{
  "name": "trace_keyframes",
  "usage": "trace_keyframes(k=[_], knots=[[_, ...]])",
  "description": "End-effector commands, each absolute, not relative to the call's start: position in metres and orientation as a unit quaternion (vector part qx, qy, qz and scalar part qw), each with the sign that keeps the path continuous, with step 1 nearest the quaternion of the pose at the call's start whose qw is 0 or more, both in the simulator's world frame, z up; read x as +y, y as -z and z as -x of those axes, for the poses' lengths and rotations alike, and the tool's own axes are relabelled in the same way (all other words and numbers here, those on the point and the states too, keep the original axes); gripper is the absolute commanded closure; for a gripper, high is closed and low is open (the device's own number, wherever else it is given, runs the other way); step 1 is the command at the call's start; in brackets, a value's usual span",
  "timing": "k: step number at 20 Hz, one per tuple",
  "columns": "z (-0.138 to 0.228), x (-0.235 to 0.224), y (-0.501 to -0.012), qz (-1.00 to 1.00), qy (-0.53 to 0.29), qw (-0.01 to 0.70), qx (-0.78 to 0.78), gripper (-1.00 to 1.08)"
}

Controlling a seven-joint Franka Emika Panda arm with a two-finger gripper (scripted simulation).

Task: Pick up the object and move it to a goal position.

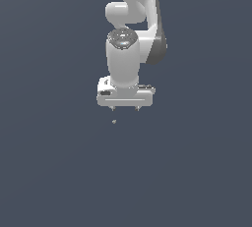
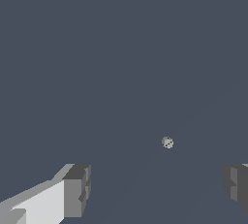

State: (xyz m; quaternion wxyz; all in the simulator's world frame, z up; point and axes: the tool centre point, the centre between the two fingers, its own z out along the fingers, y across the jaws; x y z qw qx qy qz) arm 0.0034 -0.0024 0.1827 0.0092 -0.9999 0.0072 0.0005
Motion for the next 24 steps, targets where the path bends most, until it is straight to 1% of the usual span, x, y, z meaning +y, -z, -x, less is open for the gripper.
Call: trace_keyframes(k=[1,11,24], knots=[[-0.003,-0.002,-0.183,1.0,0.0,0.009,0.007,-0.92],[-0.006,-0.024,-0.198,1.0,0.002,-0.006,0.007,-0.92],[-0.004,-0.027,-0.187,0.999,0.001,-0.008,-0.037,-0.92]])
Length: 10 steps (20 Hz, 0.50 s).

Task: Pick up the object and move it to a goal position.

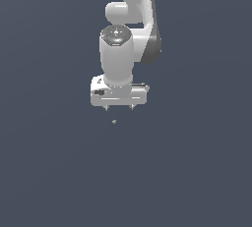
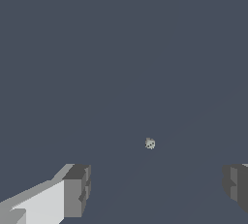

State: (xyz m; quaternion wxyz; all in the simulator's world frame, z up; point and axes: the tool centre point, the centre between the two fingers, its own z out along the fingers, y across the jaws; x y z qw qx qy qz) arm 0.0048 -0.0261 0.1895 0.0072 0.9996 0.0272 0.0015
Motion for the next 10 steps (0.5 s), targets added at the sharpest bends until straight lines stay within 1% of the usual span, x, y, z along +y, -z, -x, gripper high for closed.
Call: trace_keyframes(k=[1,10], knots=[[-0.004,-0.028,-0.186,-0.999,-0.001,0.008,0.045,-0.92],[0.0,-0.037,-0.164,-0.989,0.002,0.012,0.146,-0.92]])
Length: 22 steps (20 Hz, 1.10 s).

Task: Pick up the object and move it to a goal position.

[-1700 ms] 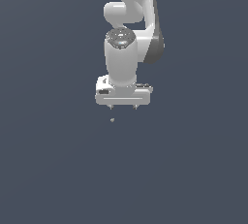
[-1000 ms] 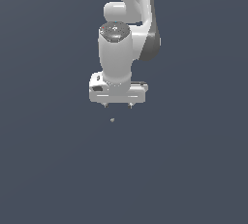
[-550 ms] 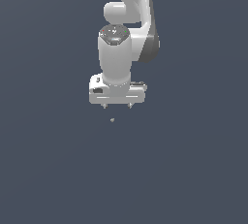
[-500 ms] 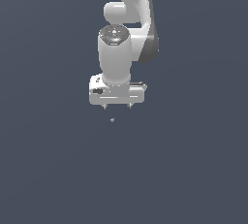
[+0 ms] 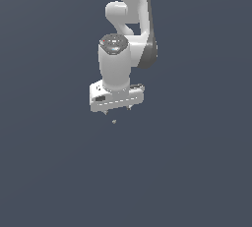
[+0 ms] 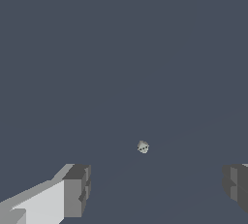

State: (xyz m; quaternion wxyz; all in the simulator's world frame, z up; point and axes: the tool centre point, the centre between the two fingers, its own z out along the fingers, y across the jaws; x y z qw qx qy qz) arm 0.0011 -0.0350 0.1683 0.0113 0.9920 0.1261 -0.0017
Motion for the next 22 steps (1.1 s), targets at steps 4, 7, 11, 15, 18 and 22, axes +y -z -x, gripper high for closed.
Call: trace_keyframes(k=[4,7,11,15,18,22], knots=[[0.002,-0.041,-0.153,-0.98,0.004,0.013,0.198,-0.92],[0.004,-0.044,-0.145,-0.971,0.005,0.013,0.237,-0.92],[0.007,-0.047,-0.134,-0.957,0.006,0.013,0.289,-0.92],[0.01,-0.051,-0.124,-0.941,0.007,0.013,0.339,-0.92],[0.012,-0.053,-0.116,-0.926,0.008,0.012,0.377,-0.92],[0.015,-0.055,-0.106,-0.905,0.008,0.01,0.426,-0.92]])
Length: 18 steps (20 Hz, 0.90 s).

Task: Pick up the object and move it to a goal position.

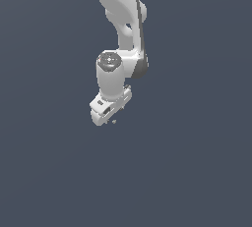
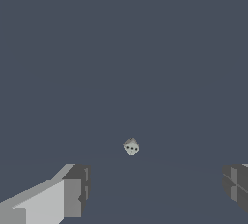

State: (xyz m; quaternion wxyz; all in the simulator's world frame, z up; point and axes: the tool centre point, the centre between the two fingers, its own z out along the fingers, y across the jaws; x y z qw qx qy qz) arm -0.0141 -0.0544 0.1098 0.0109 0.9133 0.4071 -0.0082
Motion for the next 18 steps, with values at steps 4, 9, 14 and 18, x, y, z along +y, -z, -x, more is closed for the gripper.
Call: trace_keyframes(k=[4,9,14,18], knots=[[0.019,-0.058,-0.096,-0.88,0.008,0.009,0.474,-0.92],[0.023,-0.06,-0.084,-0.846,0.007,0.006,0.532,-0.92],[0.027,-0.061,-0.073,-0.811,0.005,0.004,0.584,-0.92],[0.03,-0.062,-0.067,-0.789,0.003,0.002,0.615,-0.92]])
